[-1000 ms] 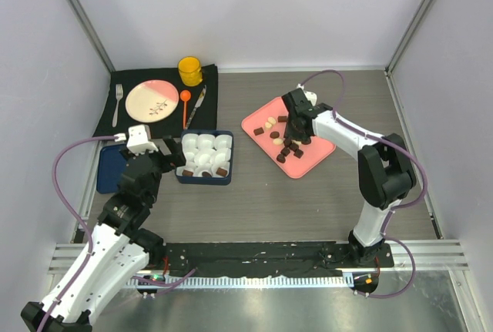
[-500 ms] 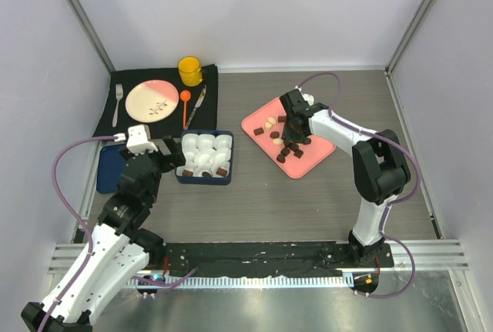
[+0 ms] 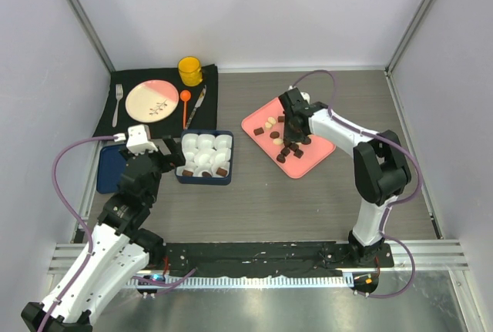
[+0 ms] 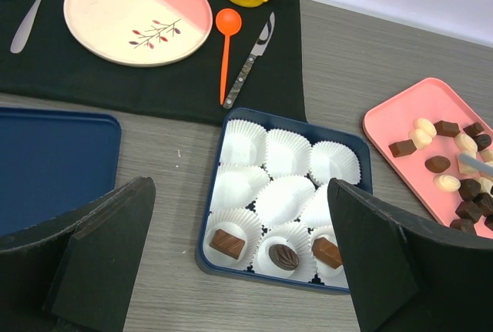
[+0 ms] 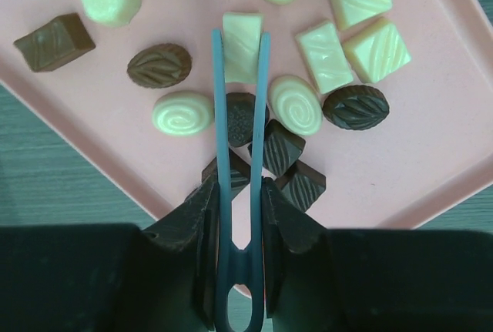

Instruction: Pack the chocolate

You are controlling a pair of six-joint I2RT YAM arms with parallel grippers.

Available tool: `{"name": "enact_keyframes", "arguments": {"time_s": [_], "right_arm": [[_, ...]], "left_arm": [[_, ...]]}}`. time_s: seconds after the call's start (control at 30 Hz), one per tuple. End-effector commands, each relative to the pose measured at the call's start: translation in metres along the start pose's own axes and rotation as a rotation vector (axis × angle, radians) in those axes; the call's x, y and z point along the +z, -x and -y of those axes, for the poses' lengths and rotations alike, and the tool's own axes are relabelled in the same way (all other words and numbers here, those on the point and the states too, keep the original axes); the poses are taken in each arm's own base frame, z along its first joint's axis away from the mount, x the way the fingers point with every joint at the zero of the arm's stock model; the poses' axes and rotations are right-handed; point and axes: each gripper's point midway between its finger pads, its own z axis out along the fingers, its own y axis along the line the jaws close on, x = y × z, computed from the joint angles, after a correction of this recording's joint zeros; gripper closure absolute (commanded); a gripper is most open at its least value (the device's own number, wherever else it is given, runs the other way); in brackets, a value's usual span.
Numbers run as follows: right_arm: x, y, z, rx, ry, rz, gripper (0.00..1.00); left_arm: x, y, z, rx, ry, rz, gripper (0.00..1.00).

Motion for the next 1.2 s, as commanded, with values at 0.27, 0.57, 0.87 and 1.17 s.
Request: {"name": "enact_keyframes", "arguments": {"time_s": [0.27, 0.57, 0.87, 1.17], "right_arm": [[-0.094, 0.047, -0.071, -0.284, 0.279, 0.247, 0.91], [-0.128, 0.009, -0.155, -0.567, 0.538, 0.261, 0.91], [-0.135, -0.029, -0.196, -0.805, 0.706, 0.218, 0.90], [-0.121, -0.038, -0.187, -1.136, 0.665, 0.187, 0.89]], "left_arm": [[-0.002, 0.025, 0.007, -0.019, -0.022, 0.057, 0.00], [-0.001, 0.024, 0.008, -0.019, -0.023, 0.052, 0.00], [-0.002, 0.024, 0.008, -0.018, -0.027, 0.052, 0.00], [-0.001, 0.023, 0.008, -0.017, -0.022, 0.050, 0.00]]}}
